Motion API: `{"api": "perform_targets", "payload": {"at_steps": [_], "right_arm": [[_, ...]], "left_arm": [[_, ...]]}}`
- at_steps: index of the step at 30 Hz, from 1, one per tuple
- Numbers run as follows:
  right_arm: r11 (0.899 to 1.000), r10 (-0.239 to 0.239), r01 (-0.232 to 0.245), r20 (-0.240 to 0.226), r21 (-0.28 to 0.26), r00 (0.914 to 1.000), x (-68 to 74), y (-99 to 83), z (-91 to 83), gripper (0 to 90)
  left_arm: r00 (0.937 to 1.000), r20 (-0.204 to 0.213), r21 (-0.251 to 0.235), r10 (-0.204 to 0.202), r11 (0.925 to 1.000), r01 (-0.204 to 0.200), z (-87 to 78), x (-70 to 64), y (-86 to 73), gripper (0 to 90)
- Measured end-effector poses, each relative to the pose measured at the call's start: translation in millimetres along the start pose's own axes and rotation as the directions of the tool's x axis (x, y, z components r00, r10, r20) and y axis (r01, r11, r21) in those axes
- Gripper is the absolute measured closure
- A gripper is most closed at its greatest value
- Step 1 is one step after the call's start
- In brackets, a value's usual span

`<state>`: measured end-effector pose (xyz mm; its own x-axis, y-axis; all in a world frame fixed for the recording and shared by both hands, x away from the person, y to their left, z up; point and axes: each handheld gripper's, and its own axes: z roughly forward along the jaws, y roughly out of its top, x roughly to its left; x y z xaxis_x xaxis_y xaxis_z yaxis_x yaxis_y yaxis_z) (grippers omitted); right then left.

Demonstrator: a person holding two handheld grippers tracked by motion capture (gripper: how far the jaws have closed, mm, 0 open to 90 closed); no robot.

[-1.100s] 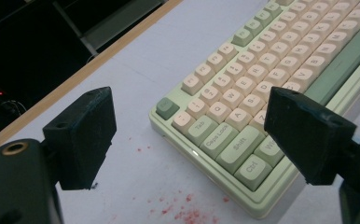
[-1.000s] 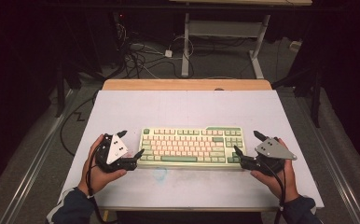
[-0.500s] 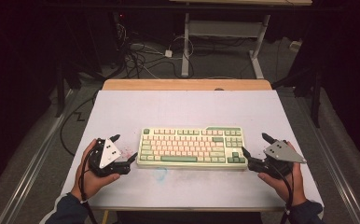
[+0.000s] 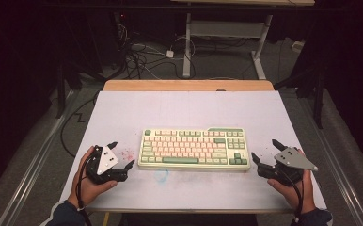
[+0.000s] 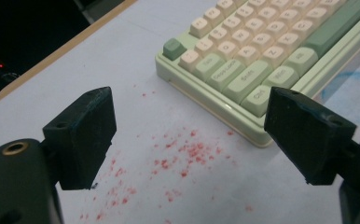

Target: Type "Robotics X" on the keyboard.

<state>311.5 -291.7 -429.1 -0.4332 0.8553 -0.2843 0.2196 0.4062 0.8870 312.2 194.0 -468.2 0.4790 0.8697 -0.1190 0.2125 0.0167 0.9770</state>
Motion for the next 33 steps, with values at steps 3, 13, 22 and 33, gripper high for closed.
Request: {"api": "perform_targets", "payload": {"at_steps": [3,13,22,33], "right_arm": [[1.0,0.003,-0.003,0.006,0.005,1.0,-1.6,-5.7,-0.3,20.2],[0.998,0.058,-0.058,0.008,-0.003,0.9983,2.5,-32.1,-2.1,18.7],[0.997,0.078,-0.078,0.012,-0.016,0.9969,6.5,-41.0,-6.1,16.6],[0.999,0.048,-0.048,0.023,-0.003,0.9986,11.0,-40.9,-9.0,16.7]], "left_arm": [[0.9999,-0.01,0.017,-0.008,0.9998,0.008,-2.3,1.4,-5.6,15.6],[0.9998,-0.019,0.061,-0.004,0.9981,0.005,-6.0,-1.3,-25.7,15.6],[0.9997,-0.018,0.056,-0.015,0.9983,0.016,-10.1,-5.4,-31.3,15.6],[1.0,0.01,0.061,0.0,0.9982,-0.001,-8.1,-6.7,-33.0,15.6]]}}
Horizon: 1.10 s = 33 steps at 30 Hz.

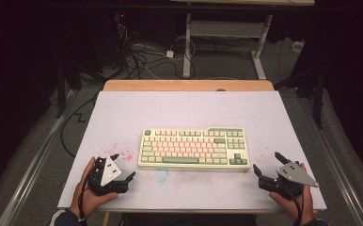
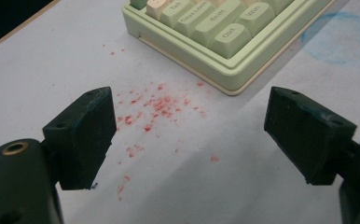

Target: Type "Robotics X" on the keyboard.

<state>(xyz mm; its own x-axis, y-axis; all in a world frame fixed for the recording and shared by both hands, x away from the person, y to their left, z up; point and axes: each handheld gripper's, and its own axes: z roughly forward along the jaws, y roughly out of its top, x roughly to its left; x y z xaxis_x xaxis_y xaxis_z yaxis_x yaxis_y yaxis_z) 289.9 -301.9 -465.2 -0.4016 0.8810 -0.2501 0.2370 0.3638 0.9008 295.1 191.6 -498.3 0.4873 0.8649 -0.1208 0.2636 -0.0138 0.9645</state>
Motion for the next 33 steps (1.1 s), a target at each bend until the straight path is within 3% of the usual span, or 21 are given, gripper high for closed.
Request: {"api": "perform_targets", "payload": {"at_steps": [24,33], "right_arm": [[1.0,-0.011,0.011,-0.006,-0.01,0.9999,1.4,1.2,0.9,16.7],[1.0,-0.015,0.015,-0.008,-0.006,0.9998,3.0,0.9,1.7,16.8]], "left_arm": [[0.9999,0.011,0.024,0.011,0.9997,-0.011,2.5,-1.2,-2.5,15.6],[1.0,0.006,0.027,-0.003,0.9996,0.003,4.4,-0.1,-2.4,15.6]]}}
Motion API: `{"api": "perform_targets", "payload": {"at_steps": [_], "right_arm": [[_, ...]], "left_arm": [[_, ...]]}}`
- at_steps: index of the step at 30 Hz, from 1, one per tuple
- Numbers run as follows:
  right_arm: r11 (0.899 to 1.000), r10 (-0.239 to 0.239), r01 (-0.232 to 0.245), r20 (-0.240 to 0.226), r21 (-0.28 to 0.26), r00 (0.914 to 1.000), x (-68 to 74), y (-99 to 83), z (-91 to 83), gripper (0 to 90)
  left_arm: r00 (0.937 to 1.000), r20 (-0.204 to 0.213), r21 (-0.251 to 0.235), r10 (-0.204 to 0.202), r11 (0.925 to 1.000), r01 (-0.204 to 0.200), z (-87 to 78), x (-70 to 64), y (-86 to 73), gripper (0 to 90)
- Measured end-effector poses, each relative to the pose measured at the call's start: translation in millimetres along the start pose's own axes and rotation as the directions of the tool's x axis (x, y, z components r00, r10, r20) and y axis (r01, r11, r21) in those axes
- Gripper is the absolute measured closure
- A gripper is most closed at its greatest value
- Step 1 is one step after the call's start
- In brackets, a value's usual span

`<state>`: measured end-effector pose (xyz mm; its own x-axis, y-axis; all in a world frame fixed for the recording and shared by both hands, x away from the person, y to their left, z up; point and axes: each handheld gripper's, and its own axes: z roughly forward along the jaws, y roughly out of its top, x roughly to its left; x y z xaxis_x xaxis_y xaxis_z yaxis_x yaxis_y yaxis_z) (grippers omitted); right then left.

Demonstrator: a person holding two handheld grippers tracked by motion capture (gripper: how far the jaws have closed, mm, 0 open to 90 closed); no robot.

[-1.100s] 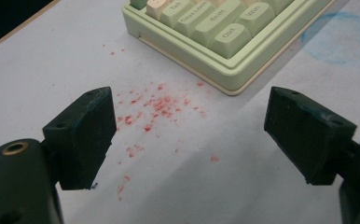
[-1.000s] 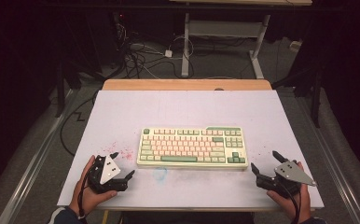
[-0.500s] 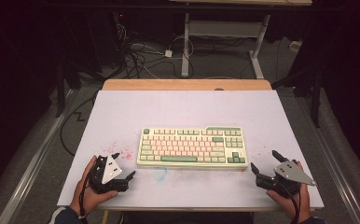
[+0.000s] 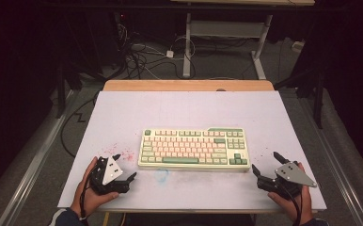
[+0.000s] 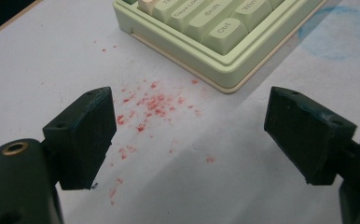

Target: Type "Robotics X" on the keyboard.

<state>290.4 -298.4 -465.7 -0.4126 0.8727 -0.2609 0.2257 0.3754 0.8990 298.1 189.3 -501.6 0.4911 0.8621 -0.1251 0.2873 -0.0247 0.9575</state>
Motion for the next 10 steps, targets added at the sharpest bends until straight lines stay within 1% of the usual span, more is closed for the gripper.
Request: {"api": "perform_targets", "payload": {"at_steps": [4,7,10], "right_arm": [[1.0,0.0,0.0,-0.003,0.0,1.0,-0.9,-0.5,0.4,16.8],[1.0,0.002,-0.002,-0.005,0.001,1.0,-1.5,-1.0,0.6,16.8],[1.0,0.005,-0.005,-0.007,0.001,1.0,-1.8,-1.4,0.5,16.8]], "left_arm": [[0.9999,-0.015,-0.001,-0.005,1.0,0.005,0.8,1.2,1.4,15.6],[0.9994,-0.027,-0.013,-0.02,0.9997,0.02,0.8,2.9,3.6,15.6],[0.9989,-0.038,-0.014,-0.026,0.9996,0.026,1.5,4.8,4.5,15.6]]}}
